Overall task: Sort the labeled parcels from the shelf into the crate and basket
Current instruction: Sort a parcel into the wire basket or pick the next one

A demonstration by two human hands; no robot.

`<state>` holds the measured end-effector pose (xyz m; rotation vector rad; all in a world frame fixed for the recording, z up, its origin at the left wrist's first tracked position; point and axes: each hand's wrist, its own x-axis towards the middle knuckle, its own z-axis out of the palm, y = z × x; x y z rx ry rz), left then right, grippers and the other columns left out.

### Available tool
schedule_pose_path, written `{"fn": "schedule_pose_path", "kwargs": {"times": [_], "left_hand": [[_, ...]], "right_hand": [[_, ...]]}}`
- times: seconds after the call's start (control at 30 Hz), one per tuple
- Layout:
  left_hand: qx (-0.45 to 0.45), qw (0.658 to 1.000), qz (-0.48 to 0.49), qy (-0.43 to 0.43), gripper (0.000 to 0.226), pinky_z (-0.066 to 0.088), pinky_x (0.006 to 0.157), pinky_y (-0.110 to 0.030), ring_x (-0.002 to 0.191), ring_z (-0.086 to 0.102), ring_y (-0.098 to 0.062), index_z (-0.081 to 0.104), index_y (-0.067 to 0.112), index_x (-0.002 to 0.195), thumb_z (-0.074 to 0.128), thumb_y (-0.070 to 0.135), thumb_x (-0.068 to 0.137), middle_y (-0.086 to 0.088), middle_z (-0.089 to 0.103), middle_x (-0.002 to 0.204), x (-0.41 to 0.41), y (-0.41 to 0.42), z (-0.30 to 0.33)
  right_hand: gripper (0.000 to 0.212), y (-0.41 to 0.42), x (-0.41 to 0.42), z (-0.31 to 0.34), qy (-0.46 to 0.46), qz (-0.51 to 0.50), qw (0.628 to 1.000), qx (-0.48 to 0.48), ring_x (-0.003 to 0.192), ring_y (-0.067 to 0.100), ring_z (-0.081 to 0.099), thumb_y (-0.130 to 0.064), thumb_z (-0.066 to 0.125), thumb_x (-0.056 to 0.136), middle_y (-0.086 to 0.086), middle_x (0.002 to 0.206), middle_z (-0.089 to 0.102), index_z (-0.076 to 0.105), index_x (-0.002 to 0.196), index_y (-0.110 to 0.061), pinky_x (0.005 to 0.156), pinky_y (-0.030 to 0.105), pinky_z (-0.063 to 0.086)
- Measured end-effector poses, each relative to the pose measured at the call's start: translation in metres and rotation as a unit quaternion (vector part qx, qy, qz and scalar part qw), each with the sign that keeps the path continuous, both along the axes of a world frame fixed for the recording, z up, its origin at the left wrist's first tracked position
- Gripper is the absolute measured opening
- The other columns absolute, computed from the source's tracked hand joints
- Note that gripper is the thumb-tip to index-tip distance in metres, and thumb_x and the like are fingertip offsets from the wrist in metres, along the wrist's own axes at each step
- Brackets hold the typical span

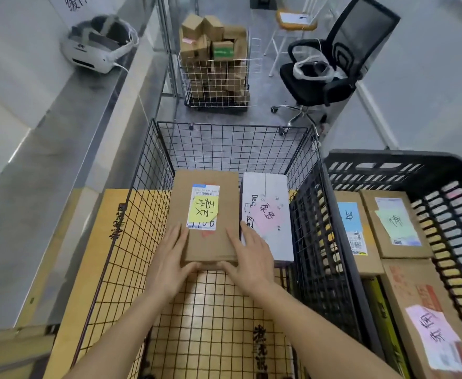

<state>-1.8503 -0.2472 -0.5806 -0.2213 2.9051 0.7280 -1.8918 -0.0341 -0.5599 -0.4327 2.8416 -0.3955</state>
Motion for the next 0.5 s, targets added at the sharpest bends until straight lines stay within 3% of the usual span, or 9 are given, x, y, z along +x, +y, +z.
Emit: {"fn": "schedule_pose_path", "kwargs": {"times": [0.1, 0.5], "left_hand": [[-0.002, 1.0, 0.0, -0.007, 0.105, 0.02, 0.126, -0.042, 0.156, 0.003, -0.014, 0.013, 0.024, 0.163, 0.079, 0.042, 0.083, 0.005, 0.004, 0.17, -0.01, 0.0, -0.001], [-0.064, 0.998, -0.014, -0.023, 0.1, 0.015, 0.126, -0.038, 0.155, 0.011, -0.017, 0.015, 0.028, 0.161, 0.072, 0.055, 0.084, 0.005, 0.008, 0.169, -0.004, 0.005, 0.046]], "right_hand": [[0.085, 0.002, -0.003, -0.004, 0.008, -0.007, 1.0, -0.004, 0.153, 0.025, 0.015, -0.064, 0.058, 0.091, 0.005, 0.168, 0.014, 0.016, 0.16, -0.036, 0.123, 0.041, 0.015], [0.088, 0.008, -0.003, 0.032, -0.047, 0.02, 0.998, 0.028, 0.155, 0.021, 0.007, -0.065, 0.058, 0.091, 0.0, 0.17, 0.004, 0.014, 0.16, -0.034, 0.126, 0.04, 0.014]]}}
